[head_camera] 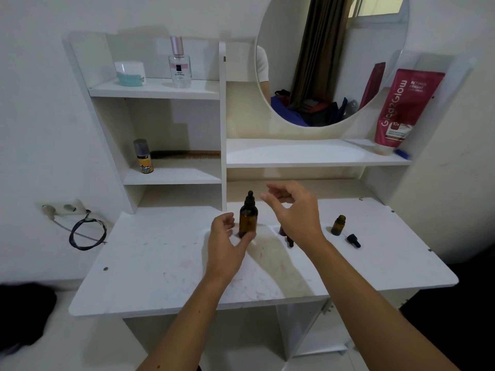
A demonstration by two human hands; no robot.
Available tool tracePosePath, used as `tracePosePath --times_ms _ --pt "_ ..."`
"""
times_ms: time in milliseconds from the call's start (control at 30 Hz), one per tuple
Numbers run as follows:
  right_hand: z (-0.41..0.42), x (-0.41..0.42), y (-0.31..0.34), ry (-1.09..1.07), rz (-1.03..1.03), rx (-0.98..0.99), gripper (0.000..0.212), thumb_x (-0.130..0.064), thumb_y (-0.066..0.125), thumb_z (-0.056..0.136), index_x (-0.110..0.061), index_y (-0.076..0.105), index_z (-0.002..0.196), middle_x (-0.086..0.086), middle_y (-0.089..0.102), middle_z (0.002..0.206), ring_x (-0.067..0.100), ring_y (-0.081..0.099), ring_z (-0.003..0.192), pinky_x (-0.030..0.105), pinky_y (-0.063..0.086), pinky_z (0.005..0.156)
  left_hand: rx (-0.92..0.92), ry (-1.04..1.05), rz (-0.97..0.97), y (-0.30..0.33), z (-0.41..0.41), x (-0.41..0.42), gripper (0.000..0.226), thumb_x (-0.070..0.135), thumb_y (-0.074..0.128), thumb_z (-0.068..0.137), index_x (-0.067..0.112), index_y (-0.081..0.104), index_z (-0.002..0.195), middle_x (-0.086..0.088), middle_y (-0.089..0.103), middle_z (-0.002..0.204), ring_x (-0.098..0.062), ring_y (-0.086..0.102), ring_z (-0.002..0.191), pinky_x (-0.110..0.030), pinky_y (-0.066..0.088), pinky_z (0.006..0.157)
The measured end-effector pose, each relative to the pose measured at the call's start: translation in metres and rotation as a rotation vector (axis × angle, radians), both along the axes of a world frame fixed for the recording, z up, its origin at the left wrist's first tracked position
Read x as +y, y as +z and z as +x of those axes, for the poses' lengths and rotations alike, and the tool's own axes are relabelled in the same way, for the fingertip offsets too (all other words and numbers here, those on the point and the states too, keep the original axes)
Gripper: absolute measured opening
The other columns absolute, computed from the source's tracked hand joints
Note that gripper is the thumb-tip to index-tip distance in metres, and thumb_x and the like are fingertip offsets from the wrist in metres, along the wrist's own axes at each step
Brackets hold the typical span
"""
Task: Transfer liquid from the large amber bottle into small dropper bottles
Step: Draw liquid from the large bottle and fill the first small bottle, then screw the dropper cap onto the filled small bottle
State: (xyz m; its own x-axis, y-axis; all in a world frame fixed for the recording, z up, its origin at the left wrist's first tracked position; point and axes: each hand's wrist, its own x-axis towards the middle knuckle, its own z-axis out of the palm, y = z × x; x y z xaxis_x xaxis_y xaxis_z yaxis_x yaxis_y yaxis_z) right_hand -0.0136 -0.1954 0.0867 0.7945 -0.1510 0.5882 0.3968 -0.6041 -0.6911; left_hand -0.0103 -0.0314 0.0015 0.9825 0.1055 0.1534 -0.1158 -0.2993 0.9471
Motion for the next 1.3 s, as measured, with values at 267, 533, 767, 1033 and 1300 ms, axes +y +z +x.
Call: tracePosePath --times_ms 267,533,767,1033,1300 --pt "-0.045 -0.048 -0.043 -0.155 0.075 0.132 0.022 -0.023 0.082 0.089 -0.017 0.076 0.109 -0.006 0.074 0.096 0.001 0.068 0.085 0.012 0.055 0.077 -0.073 -0.020 -0.008 0.000 -0.042 -0.024 0.026 0.037 0.075 0.090 0.035 0.058 0.109 0.023 0.063 0.100 -0.001 0.064 0.090 -0.003 0.047 0.069" --pt "-0.049 -0.037 -0.085 -0.295 0.010 0.363 0.033 -0.041 0.082 0.086 -0.021 0.074 0.111 -0.007 0.070 0.097 0.006 0.065 0.086 0.025 0.058 0.085 -0.068 -0.173 0.042 -0.006 -0.028 -0.053 0.032 0.032 0.063 0.100 0.029 0.059 0.131 0.016 0.063 0.125 0.001 0.062 0.110 -0.010 0.050 0.088" --pt "-0.046 -0.034 -0.084 -0.352 -0.075 0.417 0.036 -0.042 0.082 0.086 -0.021 0.072 0.113 -0.006 0.068 0.101 0.008 0.062 0.088 0.023 0.054 0.086 -0.053 -0.228 0.020 -0.011 -0.008 -0.070 0.039 0.030 0.062 0.100 0.026 0.057 0.138 0.014 0.063 0.133 -0.003 0.061 0.120 -0.014 0.050 0.094" --pt "-0.049 -0.037 -0.086 -0.396 0.004 0.360 0.013 -0.029 0.074 0.095 -0.019 0.078 0.102 -0.006 0.076 0.092 0.009 0.068 0.082 0.027 0.058 0.086 -0.070 -0.229 0.001 -0.010 0.010 -0.082 0.038 0.019 0.066 0.098 0.021 0.059 0.135 0.012 0.067 0.123 -0.001 0.064 0.113 -0.012 0.051 0.091" --pt "-0.062 -0.055 -0.077 -0.400 0.129 0.201 0.016 -0.017 0.077 0.092 -0.017 0.079 0.108 -0.008 0.073 0.096 0.003 0.068 0.083 0.022 0.060 0.082 -0.075 -0.183 0.030 -0.011 0.016 -0.085 0.031 0.018 0.073 0.094 0.023 0.064 0.123 0.017 0.068 0.109 0.003 0.065 0.100 -0.016 0.055 0.089"
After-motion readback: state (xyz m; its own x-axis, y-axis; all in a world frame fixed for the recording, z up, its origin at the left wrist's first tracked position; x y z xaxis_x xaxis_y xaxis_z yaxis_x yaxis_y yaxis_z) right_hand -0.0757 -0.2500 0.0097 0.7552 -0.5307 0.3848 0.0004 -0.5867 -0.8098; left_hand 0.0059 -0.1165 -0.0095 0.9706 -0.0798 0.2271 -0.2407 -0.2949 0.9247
